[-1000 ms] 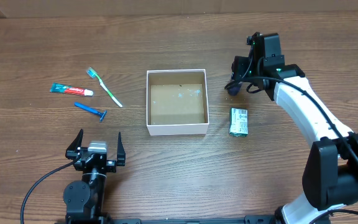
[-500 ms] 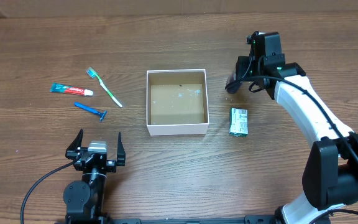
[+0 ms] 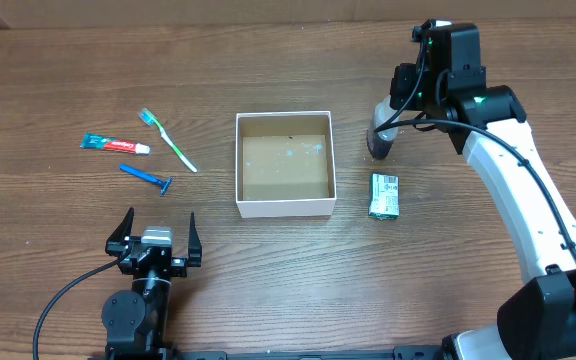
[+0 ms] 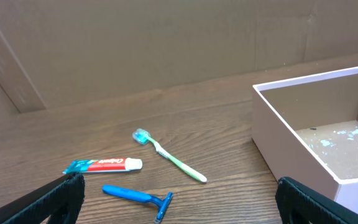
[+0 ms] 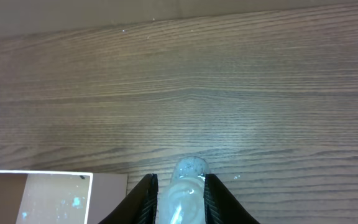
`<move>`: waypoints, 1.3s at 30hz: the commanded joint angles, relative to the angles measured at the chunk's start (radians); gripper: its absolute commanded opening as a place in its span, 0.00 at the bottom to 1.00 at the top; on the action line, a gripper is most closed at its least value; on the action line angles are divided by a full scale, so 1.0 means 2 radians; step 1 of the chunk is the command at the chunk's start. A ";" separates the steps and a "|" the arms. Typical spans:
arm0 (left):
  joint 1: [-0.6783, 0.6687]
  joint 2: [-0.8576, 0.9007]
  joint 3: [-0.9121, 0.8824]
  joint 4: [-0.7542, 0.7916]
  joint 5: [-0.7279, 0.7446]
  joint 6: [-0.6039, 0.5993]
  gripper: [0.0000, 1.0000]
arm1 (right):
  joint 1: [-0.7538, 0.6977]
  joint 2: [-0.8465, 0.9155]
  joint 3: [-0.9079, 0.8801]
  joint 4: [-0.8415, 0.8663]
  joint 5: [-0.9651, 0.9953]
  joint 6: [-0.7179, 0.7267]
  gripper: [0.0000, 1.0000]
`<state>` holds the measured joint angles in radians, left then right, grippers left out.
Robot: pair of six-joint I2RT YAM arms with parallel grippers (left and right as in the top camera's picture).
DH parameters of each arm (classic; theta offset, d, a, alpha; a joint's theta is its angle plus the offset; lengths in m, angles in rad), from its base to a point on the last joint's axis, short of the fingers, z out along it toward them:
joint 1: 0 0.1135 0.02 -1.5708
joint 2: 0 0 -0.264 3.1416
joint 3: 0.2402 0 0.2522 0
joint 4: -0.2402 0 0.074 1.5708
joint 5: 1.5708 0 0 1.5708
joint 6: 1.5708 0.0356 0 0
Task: Pack container
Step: 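Lower the right gripper and grasp the soap bottle's pump head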
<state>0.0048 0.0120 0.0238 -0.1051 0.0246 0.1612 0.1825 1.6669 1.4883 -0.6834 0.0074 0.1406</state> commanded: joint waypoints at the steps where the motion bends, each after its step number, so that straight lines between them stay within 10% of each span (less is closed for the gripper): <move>1: 0.004 -0.004 -0.003 0.001 -0.003 0.007 1.00 | 0.007 -0.009 0.010 -0.004 0.001 -0.009 0.27; 8: 0.004 -0.004 -0.003 0.001 -0.003 0.008 1.00 | 0.007 -0.002 0.008 -0.002 0.002 -0.009 0.53; 39: 0.004 -0.004 -0.003 0.001 -0.003 0.008 1.00 | 0.007 0.082 0.002 -0.007 0.002 0.008 0.51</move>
<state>0.0048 0.0120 0.0238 -0.1051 0.0246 0.1612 0.1917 1.8095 1.4883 -0.6998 0.0280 0.1535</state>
